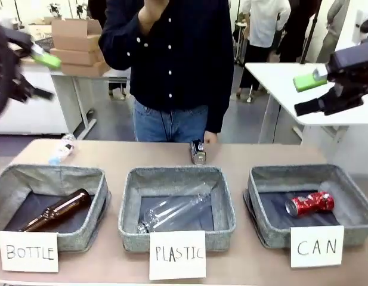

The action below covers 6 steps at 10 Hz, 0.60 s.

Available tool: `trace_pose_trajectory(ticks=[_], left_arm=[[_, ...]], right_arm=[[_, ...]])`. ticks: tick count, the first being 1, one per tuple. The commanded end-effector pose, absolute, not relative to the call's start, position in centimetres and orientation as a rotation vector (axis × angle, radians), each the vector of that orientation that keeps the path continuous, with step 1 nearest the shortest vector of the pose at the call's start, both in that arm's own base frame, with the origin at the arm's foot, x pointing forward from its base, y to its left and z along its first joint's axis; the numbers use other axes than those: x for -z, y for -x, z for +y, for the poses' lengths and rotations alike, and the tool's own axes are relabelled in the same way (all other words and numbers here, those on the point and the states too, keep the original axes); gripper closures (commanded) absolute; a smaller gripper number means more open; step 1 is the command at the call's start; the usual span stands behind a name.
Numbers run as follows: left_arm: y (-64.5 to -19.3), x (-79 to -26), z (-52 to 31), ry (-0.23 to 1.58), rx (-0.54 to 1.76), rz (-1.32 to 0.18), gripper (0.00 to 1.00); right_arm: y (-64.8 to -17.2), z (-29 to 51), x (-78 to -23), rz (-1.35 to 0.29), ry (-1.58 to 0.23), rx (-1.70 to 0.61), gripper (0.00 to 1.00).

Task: Sort the can waste into the basket.
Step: Pick up the can waste from the table and place it in the right Fabric basket.

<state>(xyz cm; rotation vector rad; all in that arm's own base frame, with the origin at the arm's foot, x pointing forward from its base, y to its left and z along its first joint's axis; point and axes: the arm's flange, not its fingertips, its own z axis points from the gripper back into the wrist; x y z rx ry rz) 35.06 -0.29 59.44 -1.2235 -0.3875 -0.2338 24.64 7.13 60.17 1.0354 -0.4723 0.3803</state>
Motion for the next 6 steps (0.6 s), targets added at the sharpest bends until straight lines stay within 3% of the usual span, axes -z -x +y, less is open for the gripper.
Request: trace_pose_trajectory(ticks=[1,6], left_arm=[[-35.65,-59.68,-2.64,1.066,0.21,-0.344,0.0],[-35.65,-59.68,-2.64,1.066,0.21,-0.344,0.0]], right_arm=[[-24.44,7.04,-60.27,-0.46,-1.066,-0.401,0.0],[-24.44,7.04,-60.27,-0.46,-1.066,-0.401,0.0]])
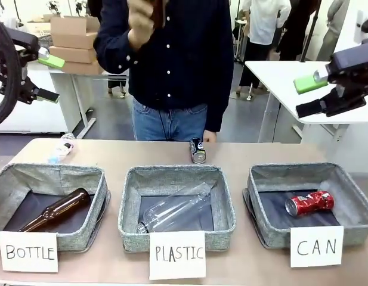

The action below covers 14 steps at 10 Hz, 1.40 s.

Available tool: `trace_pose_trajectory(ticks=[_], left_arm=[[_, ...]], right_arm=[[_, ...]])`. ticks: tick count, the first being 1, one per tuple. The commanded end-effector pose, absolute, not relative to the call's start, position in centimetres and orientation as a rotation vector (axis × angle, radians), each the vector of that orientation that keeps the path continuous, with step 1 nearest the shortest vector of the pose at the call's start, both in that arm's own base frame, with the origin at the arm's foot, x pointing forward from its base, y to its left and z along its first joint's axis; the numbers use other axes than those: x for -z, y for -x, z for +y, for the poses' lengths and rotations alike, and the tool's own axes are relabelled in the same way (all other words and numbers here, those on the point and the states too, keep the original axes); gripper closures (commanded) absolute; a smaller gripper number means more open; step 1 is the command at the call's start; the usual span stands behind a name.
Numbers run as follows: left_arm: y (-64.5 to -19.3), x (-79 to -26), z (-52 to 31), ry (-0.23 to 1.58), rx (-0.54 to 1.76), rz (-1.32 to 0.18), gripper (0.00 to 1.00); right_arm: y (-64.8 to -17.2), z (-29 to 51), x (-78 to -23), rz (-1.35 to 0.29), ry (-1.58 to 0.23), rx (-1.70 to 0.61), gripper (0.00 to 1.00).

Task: Sort the can waste into the basket.
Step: Pick up the can waste from the table and place it in the right Fabric basket.

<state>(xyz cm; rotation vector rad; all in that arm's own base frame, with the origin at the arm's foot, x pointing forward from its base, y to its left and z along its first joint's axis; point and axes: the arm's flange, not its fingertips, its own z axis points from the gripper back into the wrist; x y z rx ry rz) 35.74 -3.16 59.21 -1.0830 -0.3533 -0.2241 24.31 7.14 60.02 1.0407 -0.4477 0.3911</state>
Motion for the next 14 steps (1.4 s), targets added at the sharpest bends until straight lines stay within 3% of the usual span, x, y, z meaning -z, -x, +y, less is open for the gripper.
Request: trace_pose_trajectory(ticks=[1,7,8,9,10,12,13,14], left_arm=[[-35.7,-59.7,-2.6,1.066,0.21,-0.344,0.0],[-35.7,-59.7,-2.6,1.066,0.21,-0.344,0.0],[-35.7,-59.7,-2.6,1.066,0.21,-0.344,0.0],[-35.7,-59.7,-2.6,1.066,0.21,-0.344,0.0],[-35.7,-59.7,-2.6,1.066,0.21,-0.344,0.0],[-35.7,-59.7,-2.6,1.066,0.21,-0.344,0.0],[-35.7,-59.7,-2.6,1.066,0.21,-0.344,0.0],[-35.7,-59.7,-2.6,1.066,0.21,-0.344,0.0]], right_arm=[[-24.4,7.0,-60.3,-0.46,-1.066,-0.401,0.0],[-24.3,7.0,-60.0,-0.448,-1.041,-0.387,0.0],[-26.3,9.8,-60.5,-0.472,-0.712,-0.347,0.0],[-29.2,12.2,-60.6,-0.472,-0.494,-0.24,0.0],[-32.6,14.5,-60.0,-0.434,-0.321,-0.174,0.0],[-37.7,18.8,-57.4,-0.311,-0.17,-0.179,0.0],[-38.2,19.5,-56.6,-0.28,-0.209,-0.217,0.0],[-36.0,18.7,-57.5,-0.304,-0.364,-0.319,0.0]])
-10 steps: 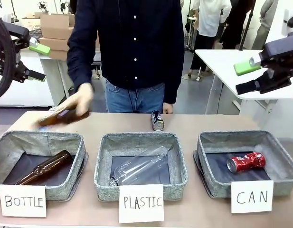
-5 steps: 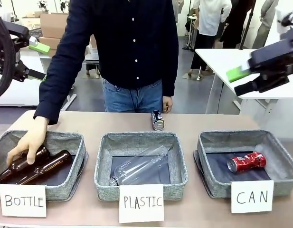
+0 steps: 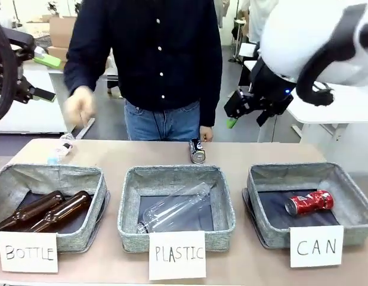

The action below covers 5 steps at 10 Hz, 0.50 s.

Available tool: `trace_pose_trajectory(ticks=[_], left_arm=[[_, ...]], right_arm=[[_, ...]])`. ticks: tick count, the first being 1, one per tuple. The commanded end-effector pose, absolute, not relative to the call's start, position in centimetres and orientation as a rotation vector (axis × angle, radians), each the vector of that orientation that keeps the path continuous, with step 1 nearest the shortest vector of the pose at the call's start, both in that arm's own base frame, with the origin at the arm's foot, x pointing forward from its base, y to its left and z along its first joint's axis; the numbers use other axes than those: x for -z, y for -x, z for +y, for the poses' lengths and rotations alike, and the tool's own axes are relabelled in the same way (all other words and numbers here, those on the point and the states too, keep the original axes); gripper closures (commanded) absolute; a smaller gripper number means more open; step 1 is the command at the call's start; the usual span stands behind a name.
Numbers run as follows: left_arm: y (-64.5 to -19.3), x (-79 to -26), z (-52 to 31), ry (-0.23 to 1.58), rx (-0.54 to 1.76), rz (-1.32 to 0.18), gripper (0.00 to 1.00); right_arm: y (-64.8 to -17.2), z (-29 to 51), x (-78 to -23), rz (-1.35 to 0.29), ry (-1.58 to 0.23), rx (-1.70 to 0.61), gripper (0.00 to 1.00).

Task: Sort the can waste into the basket.
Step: Pick up the can waste from the table and place it in the right Fabric basket.

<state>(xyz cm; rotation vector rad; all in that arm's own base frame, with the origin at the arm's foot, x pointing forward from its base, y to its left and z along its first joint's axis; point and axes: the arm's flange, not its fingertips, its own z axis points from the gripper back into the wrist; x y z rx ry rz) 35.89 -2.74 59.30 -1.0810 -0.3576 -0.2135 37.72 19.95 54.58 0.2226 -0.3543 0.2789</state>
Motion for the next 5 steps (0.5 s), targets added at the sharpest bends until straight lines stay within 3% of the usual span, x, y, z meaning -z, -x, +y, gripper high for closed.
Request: trace_pose_trajectory(ticks=[1,3,5], left_arm=[[-35.7,-59.7,-2.6,1.066,0.21,-0.344,0.0],[-35.7,-59.7,-2.6,1.066,0.21,-0.344,0.0],[-35.7,-59.7,-2.6,1.066,0.21,-0.344,0.0]], right_arm=[[-36.5,19.7,-55.4,-0.414,-0.216,-0.269,0.0],[-37.9,19.8,-54.6,-0.348,-0.227,-0.289,0.0],[-46.8,24.5,-53.6,-0.25,-0.374,-0.272,0.0]])
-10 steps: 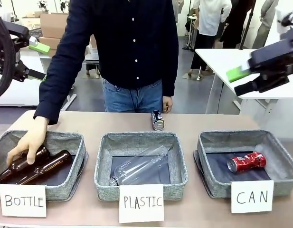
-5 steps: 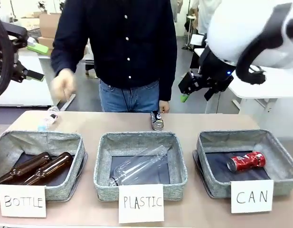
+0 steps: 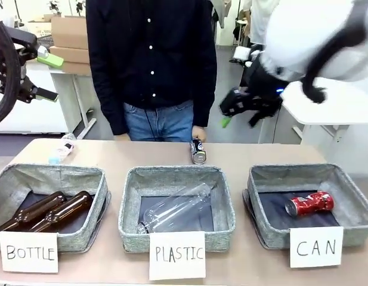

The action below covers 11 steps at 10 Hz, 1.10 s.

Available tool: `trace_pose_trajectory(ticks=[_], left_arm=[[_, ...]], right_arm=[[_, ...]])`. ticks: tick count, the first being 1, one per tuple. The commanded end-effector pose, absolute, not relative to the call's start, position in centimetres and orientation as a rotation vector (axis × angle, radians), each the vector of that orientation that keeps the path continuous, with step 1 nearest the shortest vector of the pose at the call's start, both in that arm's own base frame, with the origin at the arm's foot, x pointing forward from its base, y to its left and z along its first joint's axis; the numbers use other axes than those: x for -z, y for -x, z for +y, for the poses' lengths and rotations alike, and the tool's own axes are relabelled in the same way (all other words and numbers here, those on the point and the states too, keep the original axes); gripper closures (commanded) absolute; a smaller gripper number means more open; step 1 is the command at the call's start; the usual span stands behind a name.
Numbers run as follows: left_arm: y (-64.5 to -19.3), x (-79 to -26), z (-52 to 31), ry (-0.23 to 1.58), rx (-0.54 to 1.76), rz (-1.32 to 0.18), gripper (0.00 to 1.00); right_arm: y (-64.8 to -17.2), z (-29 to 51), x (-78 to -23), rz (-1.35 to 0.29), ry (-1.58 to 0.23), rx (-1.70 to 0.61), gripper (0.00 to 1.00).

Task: Sort the can waste into the basket.
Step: Pick up the can waste from the table and place it in the right Fabric basket.

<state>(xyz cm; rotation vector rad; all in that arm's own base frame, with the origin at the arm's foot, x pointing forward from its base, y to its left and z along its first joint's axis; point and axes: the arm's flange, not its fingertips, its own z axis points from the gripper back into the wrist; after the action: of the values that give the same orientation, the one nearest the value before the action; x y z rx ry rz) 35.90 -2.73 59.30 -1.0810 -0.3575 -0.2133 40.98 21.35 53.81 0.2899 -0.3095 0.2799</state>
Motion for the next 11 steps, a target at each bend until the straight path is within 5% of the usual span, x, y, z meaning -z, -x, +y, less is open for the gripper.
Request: trace_pose_trajectory(ticks=[1,5,11], left_arm=[[-35.7,-59.7,-2.6,1.066,0.21,-0.344,0.0],[-35.7,-59.7,-2.6,1.066,0.21,-0.344,0.0],[-35.7,-59.7,-2.6,1.066,0.21,-0.344,0.0]], right_arm=[[-51.4,26.9,-52.4,-0.226,-0.34,-0.193,0.0],[-61.7,32.7,-45.1,-0.095,-0.229,-0.08,0.0],[-65.1,32.9,-32.4,-0.046,-0.057,0.022,0.0]])
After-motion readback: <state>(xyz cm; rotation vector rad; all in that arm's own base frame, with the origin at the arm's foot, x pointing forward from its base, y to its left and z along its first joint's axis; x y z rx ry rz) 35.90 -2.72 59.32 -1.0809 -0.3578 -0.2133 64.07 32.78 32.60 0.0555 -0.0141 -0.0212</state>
